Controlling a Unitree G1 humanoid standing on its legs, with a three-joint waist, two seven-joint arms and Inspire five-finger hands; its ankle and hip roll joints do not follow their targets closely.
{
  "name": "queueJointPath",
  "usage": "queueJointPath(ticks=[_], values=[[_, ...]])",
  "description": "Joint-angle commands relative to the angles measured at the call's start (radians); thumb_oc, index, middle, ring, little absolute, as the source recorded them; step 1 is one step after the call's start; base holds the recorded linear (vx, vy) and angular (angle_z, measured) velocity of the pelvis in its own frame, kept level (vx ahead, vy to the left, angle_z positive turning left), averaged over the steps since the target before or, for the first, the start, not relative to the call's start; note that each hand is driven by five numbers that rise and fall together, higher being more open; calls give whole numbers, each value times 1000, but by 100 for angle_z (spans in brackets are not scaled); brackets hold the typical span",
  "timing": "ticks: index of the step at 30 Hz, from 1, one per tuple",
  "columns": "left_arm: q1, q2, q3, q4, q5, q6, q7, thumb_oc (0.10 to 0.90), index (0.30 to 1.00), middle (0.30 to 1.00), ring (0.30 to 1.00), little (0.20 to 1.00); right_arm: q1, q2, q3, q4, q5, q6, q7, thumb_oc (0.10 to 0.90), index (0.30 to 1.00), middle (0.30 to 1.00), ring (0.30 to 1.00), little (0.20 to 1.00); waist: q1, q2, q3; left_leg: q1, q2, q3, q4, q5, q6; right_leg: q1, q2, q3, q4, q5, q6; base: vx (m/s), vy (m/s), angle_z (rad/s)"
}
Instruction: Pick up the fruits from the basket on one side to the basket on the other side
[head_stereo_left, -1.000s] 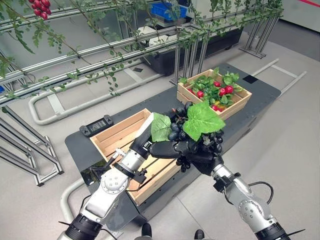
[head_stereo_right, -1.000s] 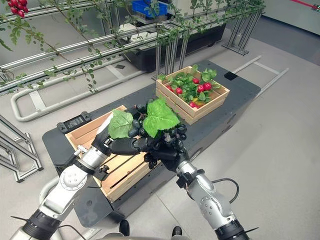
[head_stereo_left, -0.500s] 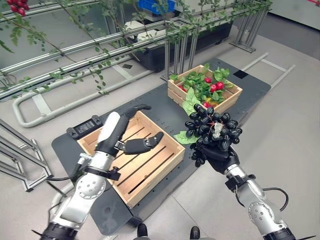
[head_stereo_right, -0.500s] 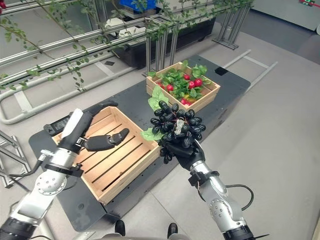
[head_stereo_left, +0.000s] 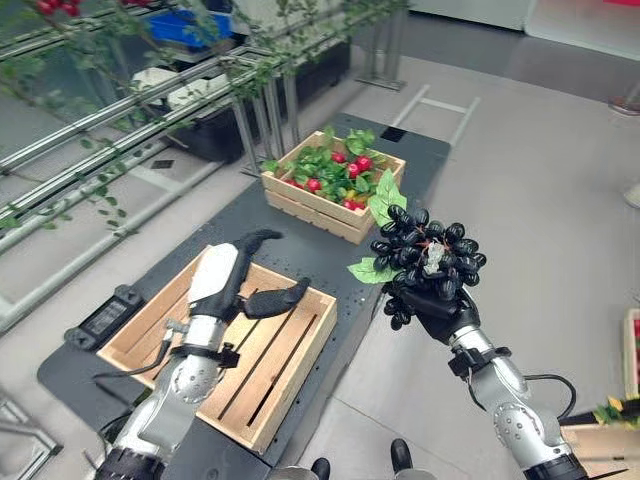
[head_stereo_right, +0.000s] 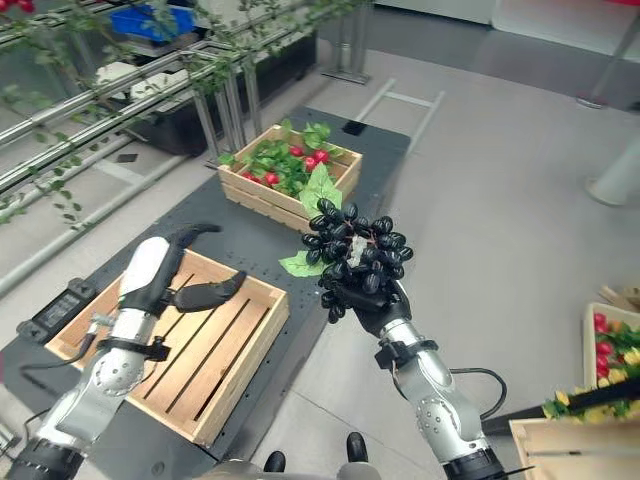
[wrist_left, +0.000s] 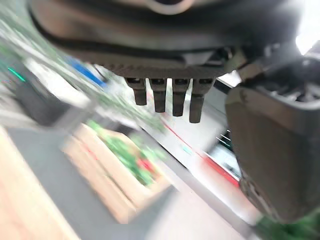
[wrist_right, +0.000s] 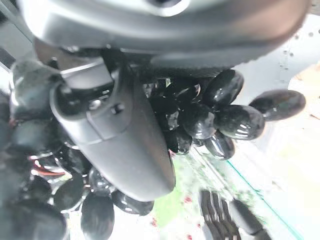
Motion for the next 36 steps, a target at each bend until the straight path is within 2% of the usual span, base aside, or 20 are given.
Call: queueJointPath(ticks=[1,3,5,7,10,13,14,16,18,19,20,22,23,24,25,26,28,32,33,36], values=[[-113,-10,17,-108,-94,-212,-80,800,900,900,900,900,-129,-15,-24,-87,20,-164,37,400,300,300,300,300,-19,50,-35,46,45,2,5,-103,-64,-5,89,-73,6,31,-22,-166,272,-31],[-137,-1,-23,-122,-145,-248,-143,800,900,900,900,900,-105,-8,-32,-82,45,-162,60,400,300,300,300,300,-39,55,-23,66,26,6,-33,-102,-50,-54,64,-68,7,83,7,-223,332,-36],[-144,8,-33,-132,-165,-245,-154,800,900,900,900,900,-100,-6,-35,-79,61,-152,78,400,300,300,300,300,-43,58,-19,69,23,16,-40,-103,-48,-68,49,-79,-18,105,16,-146,165,-49],[-150,20,-38,-143,-202,-261,-191,800,900,900,900,900,-93,1,-32,-73,64,-148,98,400,300,300,300,300,-41,62,-12,73,30,57,-50,-102,-45,-86,32,-132,-23,108,20,-172,121,-53],[-153,33,-49,-140,-224,-276,-189,800,900,900,900,900,-98,-10,-20,-57,75,-160,122,400,300,300,300,300,-30,70,-9,79,35,102,-85,-81,-38,-96,27,-202,47,105,18,-158,49,-87],[-140,29,-54,-141,-215,-277,-177,800,900,900,900,900,-107,-10,-5,-52,79,-158,132,400,300,300,300,300,-19,86,-9,87,49,143,-105,-70,-28,-89,30,-256,145,62,6,-134,-16,-71],[-130,27,-55,-148,-203,-285,-176,800,900,900,900,900,-117,-4,7,-50,71,-161,139,400,300,300,300,300,-7,93,-9,80,60,179,-111,-58,-19,-83,19,-302,209,34,-3,-161,-51,-86],[-124,28,-57,-149,-201,-287,-173,800,900,900,900,900,-118,3,12,-48,60,-163,144,400,300,300,300,300,-1,95,-9,76,65,198,-111,-54,-16,-79,9,-324,248,26,-7,-135,-68,-66],[-115,35,-60,-155,-181,-289,-167,800,900,900,900,900,-124,3,21,-43,64,-171,158,400,300,300,300,300,20,96,-8,57,82,233,-104,-44,-14,-42,-18,-381,295,-15,-20,-166,-163,-73],[-110,49,-60,-159,-175,-291,-163,800,900,900,900,900,-129,8,30,-39,63,-177,166,400,300,300,300,300,39,92,-4,52,94,267,-102,-44,-16,-3,-52,-437,318,-26,-22,-127,-179,-52],[-110,50,-60,-160,-177,-294,-165,800,900,900,900,900,-131,8,30,-39,62,-180,163,400,300,300,300,300,42,92,-5,49,96,271,-102,-42,-16,0,-54,-442,316,-23,-23,-129,-232,-66],[-106,73,-45,-159,-191,-293,-157,800,900,900,900,900,-149,5,42,-22,75,-177,175,400,300,300,300,300,67,87,-7,57,118,326,-119,-35,-28,63,-91,-528,291,-40,-21,-81,-211,-79],[-104,81,-37,-163,-200,-288,-155,800,900,900,900,900,-156,5,44,-20,76,-168,177,400,300,300,300,300,77,84,-13,54,129,350,-125,-28,-38,90,-100,-563,260,-48,-20,-31,-326,-136],[-98,93,-22,-168,-229,-282,-158,800,900,900,900,900,-164,5,50,-23,70,-150,175,400,300,300,300,300,94,77,-27,58,150,383,-133,-32,-63,149,-107,-607,178,-71,-6,-18,-309,-124],[-96,95,-19,-170,-237,-285,-165,800,900,900,900,900,-165,6,50,-23,66,-150,167,400,300,300,300,300,98,76,-30,57,155,390,-134,-29,-68,159,-106,-615,158,-70,-7,-42,-448,-182],[-95,95,-11,-176,-250,-270,-160,800,900,900,900,900,-179,7,60,-20,65,-135,164,400,300,300,300,300,102,68,-43,53,183,434,-134,-18,-87,189,-87,-651,63,-67,0,-83,-398,-181],[-99,86,-18,-176,-222,-264,-153,800,900,900,900,900,-181,8,67,-33,60,-112,138,400,300,300,300,300,90,63,-54,41,222,475,-134,6,-115,196,-46,-641,-3,-68,5,-82,-478,-171],[-127,65,-51,-155,-212,-269,-127,800,900,900,900,900,-152,-3,62,-45,26,-100,150,400,300,300,300,300,50,58,-47,30,275,492,-134,34,-146,187,0,-604,-26,-78,-17,-56,-389,-80],[-139,56,-66,-148,-186,-276,-109,800,900,900,900,900,-142,-15,55,-47,14,-100,152,400,300,300,300,300,25,56,-38,27,299,491,-134,51,-162,174,20,-585,-27,-79,-30,-145,-345,-26],[-154,44,-71,-150,-177,-283,-99,800,900,900,900,900,-141,-32,39,-49,23,-92,150,400,300,300,300,300,0,52,-27,6,320,497,-134,80,-172,147,57,-565,-33,-74,-62,-113,-262,-9]])
